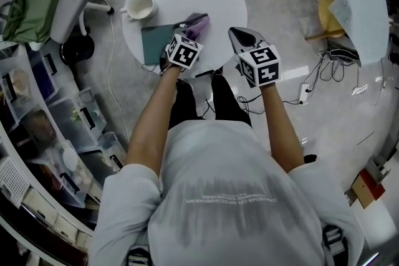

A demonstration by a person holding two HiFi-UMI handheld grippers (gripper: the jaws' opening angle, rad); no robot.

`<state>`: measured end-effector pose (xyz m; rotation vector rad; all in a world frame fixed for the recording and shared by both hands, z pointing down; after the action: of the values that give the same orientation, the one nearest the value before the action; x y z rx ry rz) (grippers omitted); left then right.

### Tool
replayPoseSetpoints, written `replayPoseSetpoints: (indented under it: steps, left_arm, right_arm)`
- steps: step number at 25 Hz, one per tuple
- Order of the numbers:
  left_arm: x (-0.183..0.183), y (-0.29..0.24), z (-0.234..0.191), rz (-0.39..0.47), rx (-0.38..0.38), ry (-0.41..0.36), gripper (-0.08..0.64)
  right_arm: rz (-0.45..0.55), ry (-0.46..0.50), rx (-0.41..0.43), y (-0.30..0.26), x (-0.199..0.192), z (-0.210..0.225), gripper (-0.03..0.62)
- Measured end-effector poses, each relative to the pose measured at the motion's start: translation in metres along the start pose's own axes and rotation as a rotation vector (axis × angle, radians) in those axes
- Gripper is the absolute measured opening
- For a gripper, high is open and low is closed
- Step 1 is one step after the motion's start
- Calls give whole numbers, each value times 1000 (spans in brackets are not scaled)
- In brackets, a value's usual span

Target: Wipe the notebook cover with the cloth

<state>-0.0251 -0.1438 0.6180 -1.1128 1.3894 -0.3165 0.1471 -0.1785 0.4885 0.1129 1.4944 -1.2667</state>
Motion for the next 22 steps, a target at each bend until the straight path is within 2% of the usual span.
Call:
replayPoseSetpoints:
  steps: [22]
  left_arm:
    - [-54, 26, 44, -47, -117, -53, 66]
  right_arm:
    - [-16, 9, -24, 18, -25, -33, 0]
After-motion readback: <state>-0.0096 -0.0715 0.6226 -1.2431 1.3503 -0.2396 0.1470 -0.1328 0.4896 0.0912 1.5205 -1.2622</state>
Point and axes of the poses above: the fingertips, and each gripper's own axes: y backward along the fingers, z to its right, x out of its top, the point moved 9 cm from there along y, backward along the fingers, and after that the axes turned 6 degrees about z, right-handed, at the moved point
